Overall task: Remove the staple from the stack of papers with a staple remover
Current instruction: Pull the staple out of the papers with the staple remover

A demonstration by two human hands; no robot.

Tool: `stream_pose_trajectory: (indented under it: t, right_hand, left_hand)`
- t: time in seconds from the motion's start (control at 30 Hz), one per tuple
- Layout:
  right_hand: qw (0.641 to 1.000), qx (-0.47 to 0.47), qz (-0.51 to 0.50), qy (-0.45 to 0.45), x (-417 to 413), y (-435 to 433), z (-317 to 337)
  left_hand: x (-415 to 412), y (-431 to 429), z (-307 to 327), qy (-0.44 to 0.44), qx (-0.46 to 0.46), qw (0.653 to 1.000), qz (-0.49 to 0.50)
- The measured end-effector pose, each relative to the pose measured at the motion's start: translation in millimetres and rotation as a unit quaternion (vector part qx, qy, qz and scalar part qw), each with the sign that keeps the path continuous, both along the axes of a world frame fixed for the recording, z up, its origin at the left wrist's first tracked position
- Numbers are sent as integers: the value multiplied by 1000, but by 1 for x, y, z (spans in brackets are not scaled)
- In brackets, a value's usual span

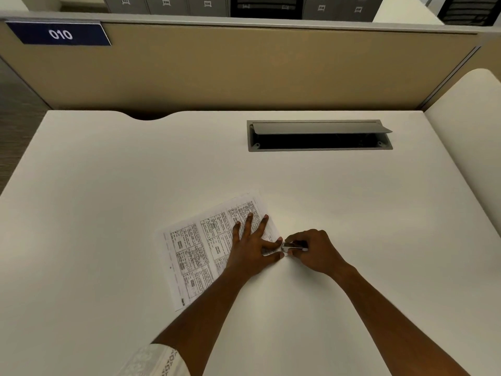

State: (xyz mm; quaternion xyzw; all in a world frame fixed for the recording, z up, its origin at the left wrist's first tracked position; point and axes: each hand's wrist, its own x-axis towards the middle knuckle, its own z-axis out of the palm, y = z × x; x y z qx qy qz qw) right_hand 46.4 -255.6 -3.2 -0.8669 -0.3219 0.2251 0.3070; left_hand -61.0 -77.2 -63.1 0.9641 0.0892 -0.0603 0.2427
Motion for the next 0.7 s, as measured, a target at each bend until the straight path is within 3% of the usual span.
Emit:
stream_pose_trajectory:
  t: [0.13,0.33,0.7]
  right_hand:
    - [1000,-6,2,-17,-3,-2,-1]
    - [990,-11,48,-132,-16,-8,-8]
    - [1000,-2,12,-3,2,-2,-4]
  left_hand:
    - [0,0,1,2,8,1000,-3]
    - [-1,-1,4,-4,16,1000,2]
    - [1,0,2,6,-9,1000,-1]
